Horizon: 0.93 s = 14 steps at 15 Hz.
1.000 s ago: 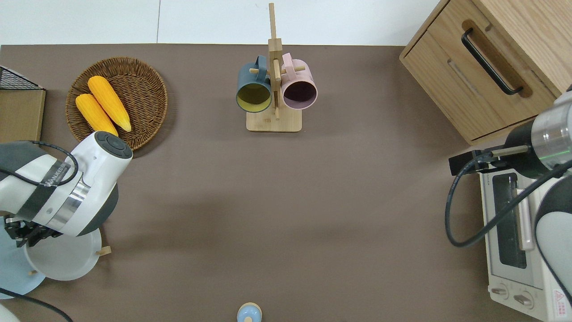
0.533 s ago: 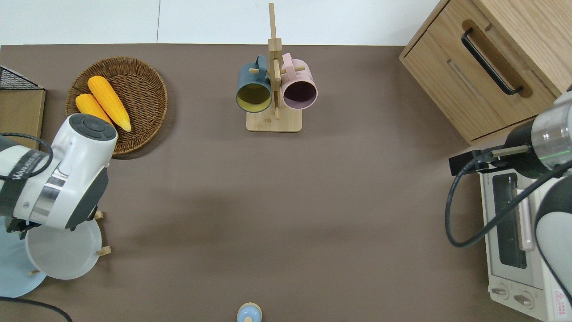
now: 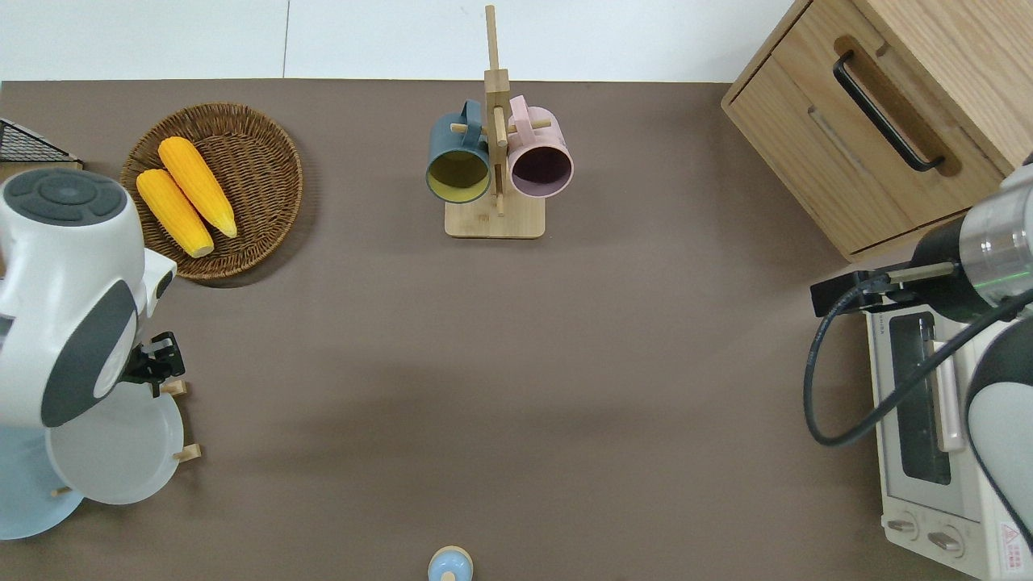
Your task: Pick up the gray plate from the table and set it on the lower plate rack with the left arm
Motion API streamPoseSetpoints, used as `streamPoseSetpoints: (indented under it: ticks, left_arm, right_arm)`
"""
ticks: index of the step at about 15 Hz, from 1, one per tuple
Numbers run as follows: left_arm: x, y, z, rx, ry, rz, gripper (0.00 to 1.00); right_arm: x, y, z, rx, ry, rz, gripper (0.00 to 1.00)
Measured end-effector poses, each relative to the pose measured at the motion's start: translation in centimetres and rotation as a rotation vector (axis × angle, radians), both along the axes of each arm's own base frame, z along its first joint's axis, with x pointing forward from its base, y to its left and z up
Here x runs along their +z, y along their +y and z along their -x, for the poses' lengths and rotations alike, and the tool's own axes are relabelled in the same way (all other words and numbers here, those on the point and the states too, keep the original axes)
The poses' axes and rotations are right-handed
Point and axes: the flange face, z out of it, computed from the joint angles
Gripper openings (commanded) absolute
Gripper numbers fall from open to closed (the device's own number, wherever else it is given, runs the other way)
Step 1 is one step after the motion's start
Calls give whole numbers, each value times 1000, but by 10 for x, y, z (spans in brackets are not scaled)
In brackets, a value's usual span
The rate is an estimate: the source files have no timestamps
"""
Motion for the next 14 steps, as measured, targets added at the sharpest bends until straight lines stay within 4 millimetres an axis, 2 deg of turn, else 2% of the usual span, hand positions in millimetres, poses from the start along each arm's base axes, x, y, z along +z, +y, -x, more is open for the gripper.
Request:
streamPoseSetpoints:
  ticks: [4,7,9,14]
  left_arm:
    - [31,31,-13,98,-162,159,989]
    - [49,68,-13,121,-248,275,989]
    - [57,73,-11,39,-256,304,987]
    - [74,65,-10,-291,-230,376,993]
  right_arm:
    - [0,0,0,0,0,0,983]
    - [0,0,0,0,0,0,983]
    - [0,0,0,0,0,0,983]
    - [0,0,0,0,0,0,983]
